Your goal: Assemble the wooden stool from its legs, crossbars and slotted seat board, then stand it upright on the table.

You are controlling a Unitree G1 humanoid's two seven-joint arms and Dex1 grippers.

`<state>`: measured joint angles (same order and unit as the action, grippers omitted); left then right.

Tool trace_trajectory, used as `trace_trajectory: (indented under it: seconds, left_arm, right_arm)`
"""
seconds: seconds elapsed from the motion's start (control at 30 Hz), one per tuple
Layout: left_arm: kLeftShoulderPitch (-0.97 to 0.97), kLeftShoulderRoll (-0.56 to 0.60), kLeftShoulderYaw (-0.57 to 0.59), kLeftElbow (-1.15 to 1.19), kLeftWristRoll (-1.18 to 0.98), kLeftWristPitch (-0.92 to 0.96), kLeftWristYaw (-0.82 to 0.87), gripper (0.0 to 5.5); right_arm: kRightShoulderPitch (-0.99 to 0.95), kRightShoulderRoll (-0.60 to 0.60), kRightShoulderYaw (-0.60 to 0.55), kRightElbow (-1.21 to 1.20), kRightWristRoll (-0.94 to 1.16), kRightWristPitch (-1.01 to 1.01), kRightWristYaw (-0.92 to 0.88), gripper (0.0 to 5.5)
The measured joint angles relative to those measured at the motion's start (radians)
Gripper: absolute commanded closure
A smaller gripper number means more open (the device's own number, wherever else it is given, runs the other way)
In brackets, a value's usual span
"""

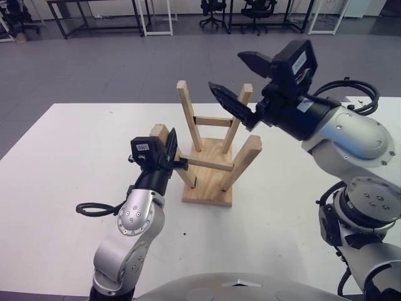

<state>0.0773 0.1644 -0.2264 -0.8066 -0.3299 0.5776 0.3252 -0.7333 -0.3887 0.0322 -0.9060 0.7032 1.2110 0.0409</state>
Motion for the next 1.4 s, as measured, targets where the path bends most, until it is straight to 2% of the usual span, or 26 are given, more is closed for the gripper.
trace_trajectory:
  seconds: [0.17,0.27,0.37,0.53,0.73,0.87,1.03,1.1,1.2,1.3,1.4]
  left_arm:
    - [-0.086,-0.045,-0.022,0.054,0.03,0.049,0.006,4.44]
    - [-0.163,-0.101,-0.036,0.127,0.057,0.072,0.006,4.44]
    - [-0.176,-0.142,-0.037,0.143,0.069,0.089,0.006,4.44]
    - [-0.174,-0.162,-0.042,0.151,0.096,0.097,-0.011,4.44]
    - [-0.188,-0.183,-0.059,0.196,0.111,0.046,-0.05,4.44]
    - [-0.215,-0.181,-0.108,0.307,0.146,0.051,-0.096,3.62]
    - [-0.228,-0.17,-0.081,0.291,0.142,0.043,-0.174,2.77]
    - [-0.273,-0.155,-0.025,0.227,0.118,0.039,-0.228,2.36]
    - [-0.369,-0.107,0.135,0.111,0.05,0.032,-0.282,1.84]
    - [-0.493,-0.018,0.313,0.056,-0.059,0.087,-0.336,1.37]
    - [-0.624,-0.001,0.471,0.096,-0.237,0.118,-0.348,0.83]
  right_arm:
    - [-0.009,-0.172,0.374,0.024,-0.251,-0.034,-0.008,1.67]
    - [0.027,-0.2,0.572,0.131,-0.414,-0.089,-0.021,1.67]
    - [0.088,-0.145,0.673,0.287,-0.554,-0.165,-0.065,1.67]
    - [0.116,-0.077,0.716,0.383,-0.673,-0.197,-0.063,1.67]
    - [0.235,-0.058,0.691,0.396,-0.787,-0.332,-0.056,1.67]
    - [0.267,-0.044,0.676,0.421,-0.845,-0.399,-0.043,1.67]
    - [0.264,-0.054,0.656,0.42,-0.9,-0.432,0.041,1.67]
    - [0.262,-0.051,0.585,0.381,-0.874,-0.402,0.11,1.67]
    - [0.247,-0.05,0.433,0.317,-0.842,-0.343,0.166,1.67]
    - [0.134,0.044,0.206,0.222,-0.698,-0.312,0.226,1.67]
    - [0.058,0.106,0.001,0.189,-0.496,-0.269,0.313,1.67]
